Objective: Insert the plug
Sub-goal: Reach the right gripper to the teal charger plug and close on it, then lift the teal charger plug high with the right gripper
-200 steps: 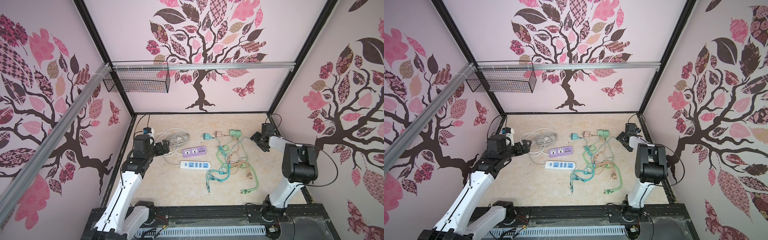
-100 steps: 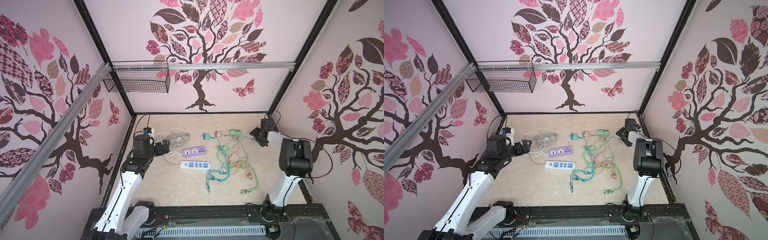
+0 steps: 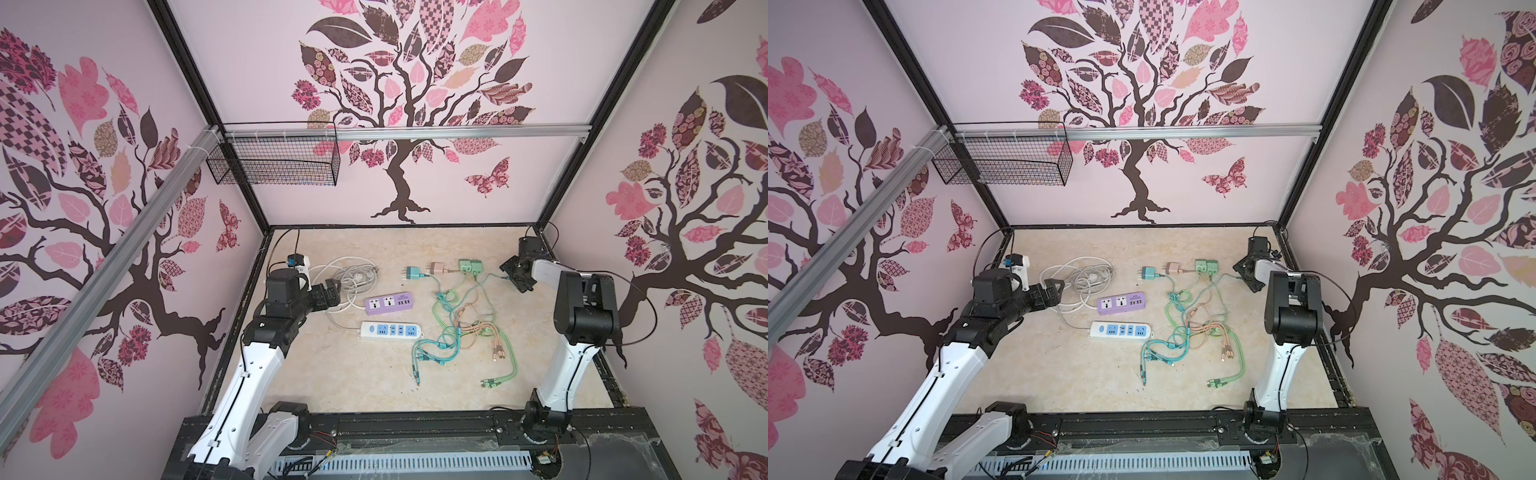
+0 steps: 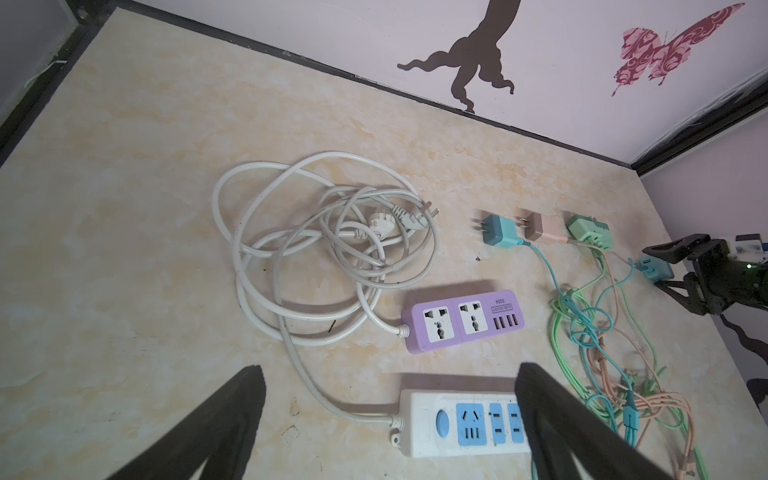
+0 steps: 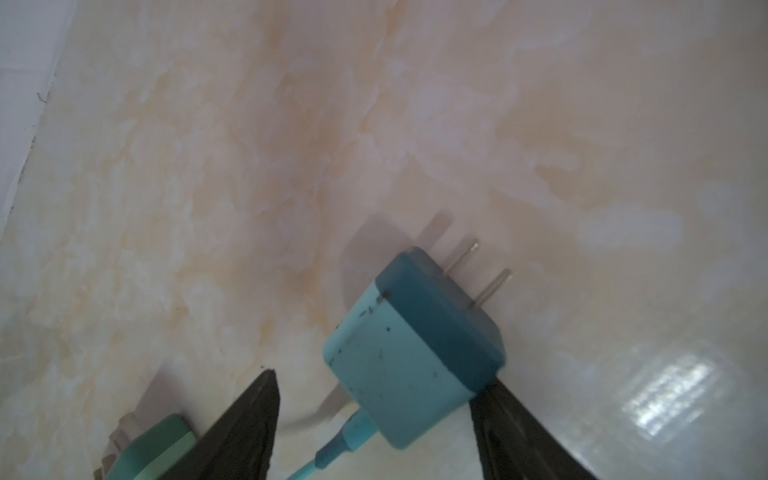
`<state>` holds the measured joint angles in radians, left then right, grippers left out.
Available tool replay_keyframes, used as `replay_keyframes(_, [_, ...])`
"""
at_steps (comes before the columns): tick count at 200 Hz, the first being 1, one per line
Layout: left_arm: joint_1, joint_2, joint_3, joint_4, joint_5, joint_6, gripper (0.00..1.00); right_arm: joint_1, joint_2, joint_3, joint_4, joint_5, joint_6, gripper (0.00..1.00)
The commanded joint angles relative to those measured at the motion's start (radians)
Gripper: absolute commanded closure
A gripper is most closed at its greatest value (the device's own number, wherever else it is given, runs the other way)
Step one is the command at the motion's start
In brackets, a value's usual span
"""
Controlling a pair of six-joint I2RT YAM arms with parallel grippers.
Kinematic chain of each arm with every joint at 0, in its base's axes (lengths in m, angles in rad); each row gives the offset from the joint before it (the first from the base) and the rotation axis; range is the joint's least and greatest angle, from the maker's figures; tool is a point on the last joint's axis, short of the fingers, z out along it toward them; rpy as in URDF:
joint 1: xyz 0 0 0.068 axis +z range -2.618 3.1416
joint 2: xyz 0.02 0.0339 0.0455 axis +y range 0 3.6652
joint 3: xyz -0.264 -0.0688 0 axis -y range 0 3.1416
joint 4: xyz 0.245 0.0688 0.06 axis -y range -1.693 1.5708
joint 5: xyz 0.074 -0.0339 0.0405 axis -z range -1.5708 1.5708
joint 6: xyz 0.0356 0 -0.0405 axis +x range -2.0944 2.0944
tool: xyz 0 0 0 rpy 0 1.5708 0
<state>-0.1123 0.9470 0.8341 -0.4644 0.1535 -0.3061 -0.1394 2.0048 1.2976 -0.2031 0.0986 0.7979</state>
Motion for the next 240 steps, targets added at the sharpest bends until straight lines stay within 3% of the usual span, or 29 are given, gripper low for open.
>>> replay_keyframes(1, [-0.004,0.005,0.022,0.018,0.018,0.012,0.02,-0.003,0.038,-0.021,-0.036,0.025,0.074,0.29])
replay_keyframes(60, [-0.003,0.006,0.025,0.015,0.027,0.02,0.02,-0.016,0.055,0.01,-0.065,0.028,0.201,0.34])
replay_keyframes(137, [-0.003,0.011,0.031,0.017,0.049,0.025,0.02,-0.033,0.111,0.067,-0.13,0.019,0.207,0.46])
replay_keyframes(175, [-0.003,0.011,0.032,0.014,0.058,0.028,0.02,-0.035,0.122,0.071,-0.136,0.023,0.156,0.46])
replay_keyframes(211, [-0.004,0.004,0.028,0.014,0.061,0.028,0.02,-0.036,0.145,0.12,-0.178,0.035,-0.001,0.47])
replay_keyframes(240, [-0.003,0.004,0.028,0.018,0.067,0.028,0.02,-0.035,0.152,0.145,-0.214,0.058,-0.114,0.55])
